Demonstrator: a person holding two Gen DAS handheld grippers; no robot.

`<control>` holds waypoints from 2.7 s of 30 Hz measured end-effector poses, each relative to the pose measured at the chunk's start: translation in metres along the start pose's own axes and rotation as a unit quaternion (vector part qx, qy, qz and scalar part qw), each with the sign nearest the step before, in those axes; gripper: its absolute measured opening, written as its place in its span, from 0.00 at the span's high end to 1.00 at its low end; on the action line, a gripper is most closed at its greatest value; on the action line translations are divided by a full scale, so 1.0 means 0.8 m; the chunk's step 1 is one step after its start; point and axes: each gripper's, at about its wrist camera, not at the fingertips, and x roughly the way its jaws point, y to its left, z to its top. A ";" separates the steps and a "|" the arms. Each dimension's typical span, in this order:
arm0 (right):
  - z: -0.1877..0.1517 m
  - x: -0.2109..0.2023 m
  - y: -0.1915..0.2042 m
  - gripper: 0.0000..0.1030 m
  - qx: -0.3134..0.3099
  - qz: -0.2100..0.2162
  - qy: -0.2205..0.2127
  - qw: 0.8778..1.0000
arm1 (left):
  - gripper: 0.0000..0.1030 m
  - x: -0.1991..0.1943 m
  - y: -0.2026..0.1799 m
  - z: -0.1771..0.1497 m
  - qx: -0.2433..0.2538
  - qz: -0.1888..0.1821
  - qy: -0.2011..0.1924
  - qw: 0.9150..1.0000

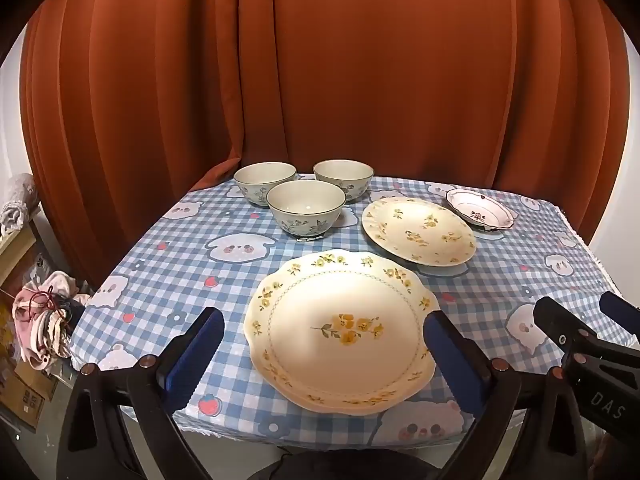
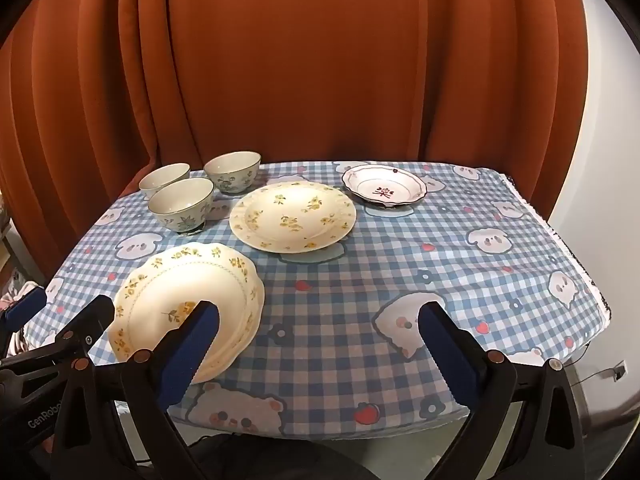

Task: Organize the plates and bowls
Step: 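Move the right gripper toward the rim of the yellow-flowered deep plate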

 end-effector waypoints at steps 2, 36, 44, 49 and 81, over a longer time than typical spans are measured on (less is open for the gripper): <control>0.001 0.001 0.002 0.02 -0.001 -0.001 0.000 1.000 | 0.03 0.000 0.000 0.000 0.003 0.002 -0.004 1.000; 0.000 -0.005 0.000 0.02 0.009 0.014 -0.008 1.000 | 0.03 -0.002 0.004 -0.005 0.007 0.002 0.002 1.000; 0.000 -0.004 -0.001 0.02 0.011 0.015 -0.007 1.000 | 0.03 -0.001 0.002 -0.005 0.008 0.003 0.001 1.000; 0.002 -0.002 -0.003 0.02 0.012 0.016 -0.006 1.000 | 0.03 0.000 0.003 -0.005 0.009 0.005 0.000 1.000; 0.003 0.007 0.003 0.02 0.030 0.007 0.010 0.999 | 0.02 0.013 0.008 0.004 0.027 0.002 0.019 0.999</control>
